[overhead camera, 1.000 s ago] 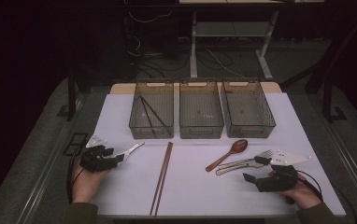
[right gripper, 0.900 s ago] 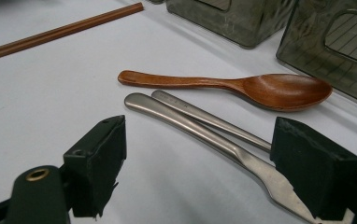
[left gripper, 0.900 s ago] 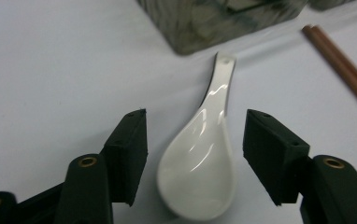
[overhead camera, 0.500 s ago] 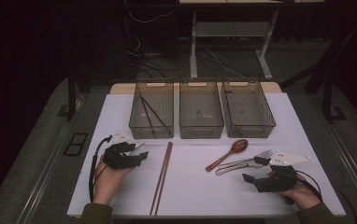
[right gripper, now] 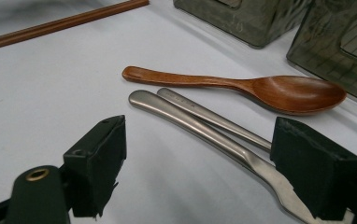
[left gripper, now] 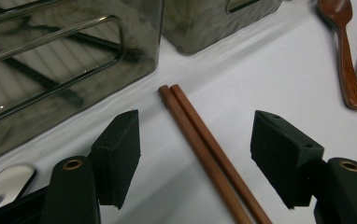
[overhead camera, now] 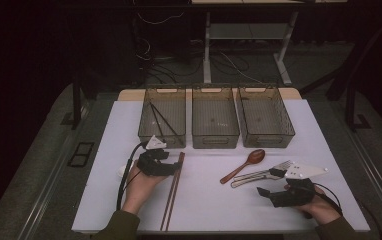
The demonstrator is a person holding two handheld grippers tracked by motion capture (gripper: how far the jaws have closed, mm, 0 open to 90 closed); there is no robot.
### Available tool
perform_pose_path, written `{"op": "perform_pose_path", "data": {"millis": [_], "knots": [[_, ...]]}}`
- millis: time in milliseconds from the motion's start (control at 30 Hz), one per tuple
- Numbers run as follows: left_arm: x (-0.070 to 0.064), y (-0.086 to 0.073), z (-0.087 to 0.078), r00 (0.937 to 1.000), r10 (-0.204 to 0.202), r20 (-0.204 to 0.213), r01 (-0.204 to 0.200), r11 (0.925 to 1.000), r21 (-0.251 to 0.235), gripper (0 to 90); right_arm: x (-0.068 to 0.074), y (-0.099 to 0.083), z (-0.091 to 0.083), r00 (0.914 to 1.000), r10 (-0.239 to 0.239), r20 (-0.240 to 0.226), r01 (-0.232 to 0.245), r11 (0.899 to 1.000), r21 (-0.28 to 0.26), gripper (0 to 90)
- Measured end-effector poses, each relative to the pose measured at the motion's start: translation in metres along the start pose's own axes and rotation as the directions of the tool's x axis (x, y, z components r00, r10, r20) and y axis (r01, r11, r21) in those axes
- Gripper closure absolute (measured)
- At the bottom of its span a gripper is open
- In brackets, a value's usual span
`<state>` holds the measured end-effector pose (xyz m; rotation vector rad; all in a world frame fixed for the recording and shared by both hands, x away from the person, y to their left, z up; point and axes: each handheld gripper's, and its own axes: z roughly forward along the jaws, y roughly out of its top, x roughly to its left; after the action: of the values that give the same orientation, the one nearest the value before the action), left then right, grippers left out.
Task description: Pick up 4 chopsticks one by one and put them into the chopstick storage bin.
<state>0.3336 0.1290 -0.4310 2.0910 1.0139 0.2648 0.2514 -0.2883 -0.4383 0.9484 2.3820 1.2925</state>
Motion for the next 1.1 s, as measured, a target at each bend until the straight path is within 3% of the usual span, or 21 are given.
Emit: {"op": "perform_pose_path", "data": {"millis": [67, 300, 600, 767, 1100], "knots": [[-0.001, 0.002, 0.005, 1.0, -0.001, 0.0, 0.001, 1.0, 0.006, 32.5, 0.001, 0.0, 0.001, 1.0, -0.001, 0.005, 0.001, 1.0, -0.005, 14.4], [-0.005, 0.007, 0.018, 0.9999, -0.005, -0.013, 0.005, 0.9999, 0.016, 36.2, 0.003, 0.0, 0.005, 0.9995, 0.006, 0.029, -0.006, 1.0, 0.002, 14.3], [-0.002, 0.014, 0.031, 0.998, -0.022, -0.06, 0.023, 0.9997, 0.013, 49.4, 0.005, 0.0, 0.006, 0.9996, -0.002, 0.029, 0.002, 1.0, 0.001, 14.2], [-0.004, 0.018, 0.04, 0.997, -0.002, -0.078, 0.005, 0.9994, 0.034, 55.3, 0.003, -0.001, 0.006, 0.9994, -0.007, 0.034, 0.007, 1.0, -0.002, 14.3], [-0.004, 0.018, 0.043, 0.9933, 0.027, -0.112, -0.021, 0.9981, 0.057, 65.1, 0.003, -0.001, 0.005, 0.9995, -0.007, 0.032, 0.007, 1.0, -0.004, 14.3]]}}
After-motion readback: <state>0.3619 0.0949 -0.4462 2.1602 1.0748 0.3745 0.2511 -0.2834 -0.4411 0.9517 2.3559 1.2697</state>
